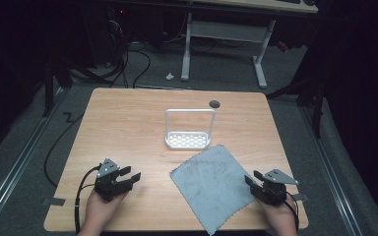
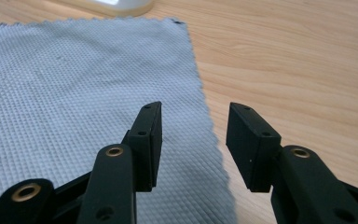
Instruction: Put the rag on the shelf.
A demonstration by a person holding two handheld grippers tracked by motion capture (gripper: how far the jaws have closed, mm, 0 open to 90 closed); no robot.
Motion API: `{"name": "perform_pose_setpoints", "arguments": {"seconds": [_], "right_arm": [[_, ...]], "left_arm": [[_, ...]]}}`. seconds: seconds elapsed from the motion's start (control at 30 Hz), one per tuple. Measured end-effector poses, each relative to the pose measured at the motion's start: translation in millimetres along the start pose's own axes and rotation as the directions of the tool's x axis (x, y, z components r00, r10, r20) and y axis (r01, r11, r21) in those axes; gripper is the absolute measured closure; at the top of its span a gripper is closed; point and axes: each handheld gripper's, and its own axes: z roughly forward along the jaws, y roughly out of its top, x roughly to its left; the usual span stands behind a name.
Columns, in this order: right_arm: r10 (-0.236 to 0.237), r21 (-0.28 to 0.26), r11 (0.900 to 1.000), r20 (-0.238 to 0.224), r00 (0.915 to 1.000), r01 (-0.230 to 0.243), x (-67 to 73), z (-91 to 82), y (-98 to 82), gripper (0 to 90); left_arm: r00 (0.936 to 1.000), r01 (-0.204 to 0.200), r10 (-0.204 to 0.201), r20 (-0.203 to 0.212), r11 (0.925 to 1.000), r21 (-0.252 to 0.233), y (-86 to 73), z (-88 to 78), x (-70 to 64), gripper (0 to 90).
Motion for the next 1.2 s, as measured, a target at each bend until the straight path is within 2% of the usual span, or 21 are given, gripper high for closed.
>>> {"name": "perform_pose_setpoints", "arguments": {"seconds": [0.23, 0.3, 0.37, 0.43, 0.5, 0.53, 0.57, 0.63, 0.7, 0.73, 0.8, 0.83, 0.87, 0.9, 0.93, 0.97, 1.0, 1.03, 1.07, 1.13, 1.2], "right_arm": [[0.014, 0.010, 1.000, 0.000, 0.9999, -0.014, -9.8, 0.0, -4.8, 56.1], [0.005, 0.010, 1.000, 0.002, 1.0000, -0.005, -11.2, -0.1, -5.3, 56.0], [0.008, 0.009, 1.000, 0.003, 1.0000, -0.008, -11.6, -1.5, -5.3, 56.2], [0.011, 0.001, 1.000, 0.002, 0.9999, -0.011, -12.6, -3.3, -5.1, 56.7], [0.017, -0.002, 1.000, -0.001, 0.9998, -0.017, -13.4, -4.5, -5.8, 57.2], [0.022, 0.001, 1.000, -0.004, 0.9997, -0.022, -13.8, -5.1, -6.4, 58.2], [0.032, 0.007, 0.999, -0.005, 0.9995, -0.032, -13.5, -6.3, -6.9, 61.3], [0.024, 0.012, 1.000, -0.008, 0.9997, -0.023, -14.1, -9.6, -8.1, 68.6], [0.016, 0.014, 1.000, -0.002, 0.9999, -0.016, -14.3, -14.4, -9.7, 78.3], [0.016, 0.014, 1.000, -0.002, 0.9999, -0.016, -14.3, -14.4, -9.7, 78.3], [-0.001, 0.016, 1.000, 0.000, 1.0000, 0.001, -14.1, -19.1, -11.3, 85.9], [-0.014, 0.016, 1.000, 0.004, 0.9999, 0.014, -14.2, -21.0, -12.3, 88.6], [-0.021, 0.022, 1.000, 0.004, 0.9998, 0.021, -13.8, -24.2, -14.5, 90.0], [-0.025, 0.027, 0.999, 0.001, 0.9997, 0.025, -13.1, -25.6, -15.7, 90.0], [-0.031, 0.031, 0.999, 0.001, 0.9995, 0.031, -12.2, -26.6, -16.8, 90.0], [-0.042, 0.035, 0.999, -0.003, 0.9991, 0.042, -11.7, -27.3, -17.9, 90.0], [-0.042, 0.035, 0.999, -0.003, 0.9991, 0.042, -11.7, -27.3, -17.9, 90.0], [-0.049, 0.039, 0.998, -0.006, 0.9988, 0.050, -10.7, -29.0, -20.0, 90.0], [-0.046, 0.041, 0.998, -0.005, 0.9989, 0.047, -10.2, -29.7, -21.0, 90.0], [-0.044, 0.045, 0.998, -0.006, 0.9990, 0.044, -10.2, -30.3, -22.4, 90.0], [-0.049, 0.047, 0.998, -0.004, 0.9988, 0.049, -10.2, -30.8, -23.5, 90.0]], "left_arm": [[0.9995, 0.007, -0.007, 0.032, 0.9999, 0.014, -1.1, 4.1, -4.2, 53.9], [0.9994, 0.010, -0.010, 0.034, 0.9998, 0.014, -0.8, 4.4, -5.1, 54.5], [0.9974, 0.023, -0.024, 0.067, 0.9996, 0.014, 1.1, 5.6, -10.5, 58.4], [0.9950, 0.023, -0.027, 0.096, 0.9987, 0.046, 3.7, 8.4, -18.6, 66.9], [0.9952, -0.023, 0.018, 0.096, 0.9986, 0.048, 6.7, 12.0, -33.0, 81.6], [0.9952, -0.023, 0.018, 0.096, 0.9986, 0.048, 6.7, 12.0, -33.0, 86.7], [0.9916, -0.063, 0.056, 0.117, 0.9964, 0.057, 11.1, 18.2, -49.9, 89.7], [0.9846, -0.110, 0.100, 0.144, 0.9915, 0.068, 14.1, 27.5, -69.3, 89.8], [0.9747, -0.177, 0.161, 0.155, 0.9800, 0.091, 14.5, 38.9, -89.1, 89.9], [0.9747, -0.177, 0.161, 0.155, 0.9800, 0.091, 14.5, 38.9, -89.1, 89.9], [0.9655, -0.202, 0.179, 0.189, 0.9734, 0.109, 14.3, 50.6, -104.8, 89.9], [0.9605, -0.211, 0.183, 0.209, 0.9703, 0.119, 14.4, 56.3, -111.5, 89.8], [0.9511, -0.237, 0.203, 0.233, 0.9628, 0.130, 13.8, 65.7, -125.0, 89.9], [0.9511, -0.237, 0.203, 0.233, 0.9628, 0.130, 13.8, 65.7, -125.0, 89.8], [0.9401, -0.264, 0.220, 0.260, 0.9534, 0.147, 13.1, 73.1, -136.2, 89.9], [0.9401, -0.264, 0.220, 0.260, 0.9534, 0.147, 13.1, 73.1, -136.2, 89.8], [0.9370, -0.262, 0.212, 0.277, 0.9522, 0.156, 12.6, 76.4, -140.9, 89.8], [0.9273, -0.282, 0.222, 0.301, 0.9442, 0.171, 11.1, 81.1, -150.2, 89.8], [0.9214, -0.304, 0.242, 0.304, 0.9365, 0.175, 10.2, 82.4, -154.1, 89.8], [0.9179, -0.314, 0.250, 0.308, 0.9323, 0.180, 10.5, 82.3, -156.4, 89.8], [0.9176, -0.312, 0.244, 0.314, 0.9319, 0.186, 10.9, 81.9, -155.5, 89.8]]}}
